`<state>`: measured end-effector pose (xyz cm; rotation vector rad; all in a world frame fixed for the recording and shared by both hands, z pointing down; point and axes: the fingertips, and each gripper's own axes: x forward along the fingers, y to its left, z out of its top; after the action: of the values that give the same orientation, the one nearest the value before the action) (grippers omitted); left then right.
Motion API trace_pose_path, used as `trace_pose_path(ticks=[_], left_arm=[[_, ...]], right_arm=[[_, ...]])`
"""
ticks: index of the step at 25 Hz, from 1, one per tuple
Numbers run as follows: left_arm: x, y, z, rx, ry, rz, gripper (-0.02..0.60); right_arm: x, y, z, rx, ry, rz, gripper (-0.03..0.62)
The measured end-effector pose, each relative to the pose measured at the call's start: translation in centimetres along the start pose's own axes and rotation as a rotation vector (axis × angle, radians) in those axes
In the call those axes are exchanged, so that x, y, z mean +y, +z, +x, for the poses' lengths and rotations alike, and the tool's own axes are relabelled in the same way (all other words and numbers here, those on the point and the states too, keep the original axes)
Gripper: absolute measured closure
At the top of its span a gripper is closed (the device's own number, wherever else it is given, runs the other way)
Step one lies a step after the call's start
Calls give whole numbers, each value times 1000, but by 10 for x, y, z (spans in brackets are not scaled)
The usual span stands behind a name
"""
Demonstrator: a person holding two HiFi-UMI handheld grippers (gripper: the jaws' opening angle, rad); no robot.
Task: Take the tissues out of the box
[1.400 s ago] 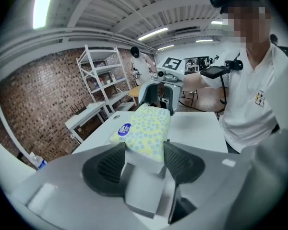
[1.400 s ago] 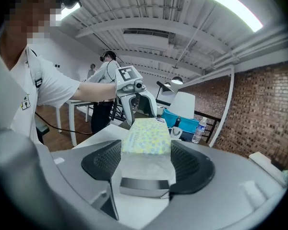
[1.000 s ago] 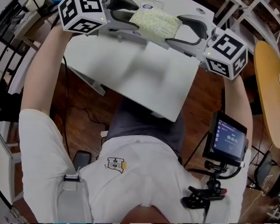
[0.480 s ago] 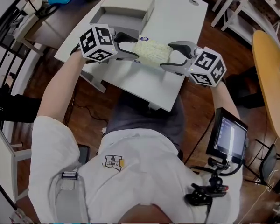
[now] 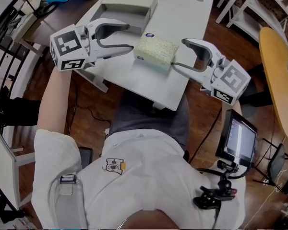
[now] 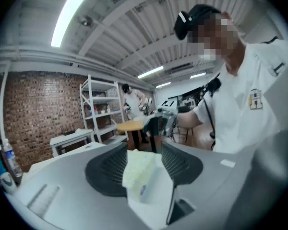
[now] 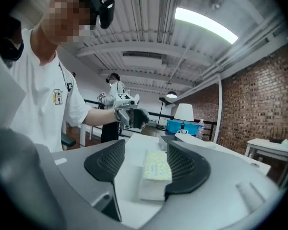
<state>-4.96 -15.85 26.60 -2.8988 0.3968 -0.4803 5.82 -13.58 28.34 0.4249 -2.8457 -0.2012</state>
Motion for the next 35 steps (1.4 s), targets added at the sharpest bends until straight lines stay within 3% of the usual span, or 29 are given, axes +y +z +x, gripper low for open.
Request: trace_pose_path(ticks=[2,4,7,10,17,23,35], left_arm=[[-41,10,-5,-98,-62,-1,412],[-78,-11,5,-105,-122,-27,488],[-100,-42,34,-124,-166,-89,528],[-105,-60,49,-104,-199,-140,580],[-111,-84,59,-25,-227,-138,581],[-114,-87,60,-19,-219,-109,581],[-113,-86,61,-22,-200,-82,581]], right_arm=[[22,5,-4,-81,-19,36,377],[45,-10,2,-101,-4,101,416],[70,-46,19,-54,40,173,432],[79,-66,31,-2,44,176,455],[73,-71,34,5,3,178,592],[84,-78,41,60,-37,52,594],[83,-76,40,51,-36,50,594]])
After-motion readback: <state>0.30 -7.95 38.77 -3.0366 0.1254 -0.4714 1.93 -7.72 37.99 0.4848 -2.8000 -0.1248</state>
